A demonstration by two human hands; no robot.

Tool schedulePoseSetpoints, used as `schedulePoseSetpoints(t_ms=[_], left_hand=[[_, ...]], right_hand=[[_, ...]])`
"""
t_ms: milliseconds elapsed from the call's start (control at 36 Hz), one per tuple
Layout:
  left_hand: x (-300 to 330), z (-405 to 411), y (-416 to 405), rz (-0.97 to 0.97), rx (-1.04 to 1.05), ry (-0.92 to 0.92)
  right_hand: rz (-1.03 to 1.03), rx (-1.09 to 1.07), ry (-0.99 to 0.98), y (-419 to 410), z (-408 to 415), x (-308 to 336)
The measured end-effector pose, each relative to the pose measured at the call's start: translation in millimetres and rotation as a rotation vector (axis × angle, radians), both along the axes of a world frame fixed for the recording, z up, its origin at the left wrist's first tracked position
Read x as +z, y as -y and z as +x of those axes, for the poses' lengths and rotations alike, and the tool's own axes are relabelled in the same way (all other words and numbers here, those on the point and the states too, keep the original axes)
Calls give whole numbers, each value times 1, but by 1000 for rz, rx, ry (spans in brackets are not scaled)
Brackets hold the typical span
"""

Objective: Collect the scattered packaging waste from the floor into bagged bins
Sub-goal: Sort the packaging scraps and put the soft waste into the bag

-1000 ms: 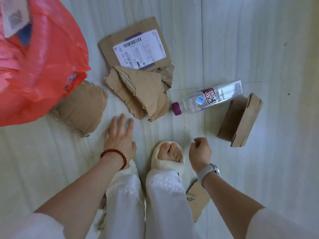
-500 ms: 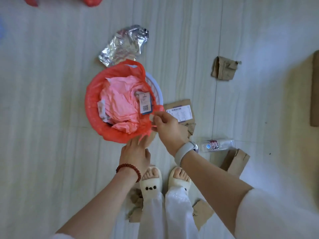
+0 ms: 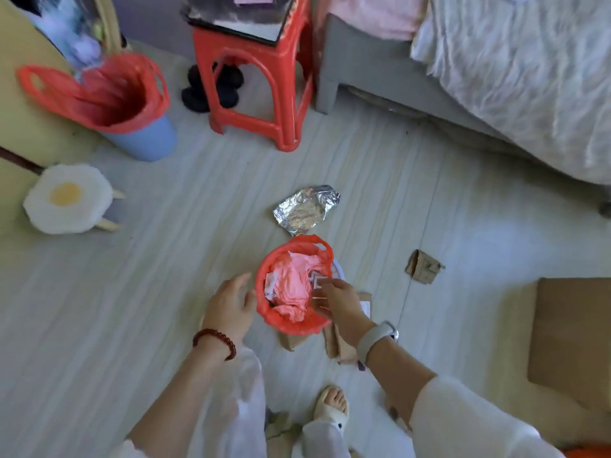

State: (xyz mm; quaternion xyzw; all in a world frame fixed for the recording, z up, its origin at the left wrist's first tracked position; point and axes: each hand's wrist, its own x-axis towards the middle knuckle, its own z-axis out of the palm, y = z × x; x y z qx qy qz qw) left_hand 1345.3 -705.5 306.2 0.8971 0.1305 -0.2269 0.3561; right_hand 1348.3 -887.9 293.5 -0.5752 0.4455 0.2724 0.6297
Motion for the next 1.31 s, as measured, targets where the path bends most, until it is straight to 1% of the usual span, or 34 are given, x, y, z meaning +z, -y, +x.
schedulePoseSetpoints(t_ms=[83,139,250,361,444,583,667,750,806,861,944,1056,1139,1222,1278,1306], left_hand=[[34,37,-29,-17,47,34],[51,63,-48,-52,33,44],[67,121,-86,-84,-93,20],[71,176,-110,-49,-218,-17],[72,210,-113,-26,-312,-56],[65,260,-90,2,-487,-97],[54,292,-69,22,-606,-114],[35,331,-48,67,-723,-132],[12,361,-35,107,-787,-136],[-27,392,-17,140,-860,-146],[-101,435,10,188,-949,-177],[-206,469,40,232,-1000,-242],[-287,476,58,235,-1068,-306],[-362,479,74,162,-974,-407],[-411,480,85,114,-829,-476],[-434,480,90,97,-752,-516]], right_hand=[[21,24,34,-26,37,44],[35,5,65,-42,60,64],[81,-195,71,-70,100,77],[114,-395,30,-89,125,75],[136,-493,1,-97,133,71],[109,-626,11,-86,155,56],[73,-761,9,-71,174,35],[40,-816,4,-56,202,7],[17,-820,-14,-48,224,-19],[-20,-811,-28,-38,247,-56],[-91,-775,-72,-28,273,-137],[-267,-505,-135,-30,290,-248],[-354,-429,-161,-27,298,-323],[-488,-461,-186,-15,306,-388],[-555,-454,-217,-4,310,-432],[-557,-442,-238,2,312,-453]])
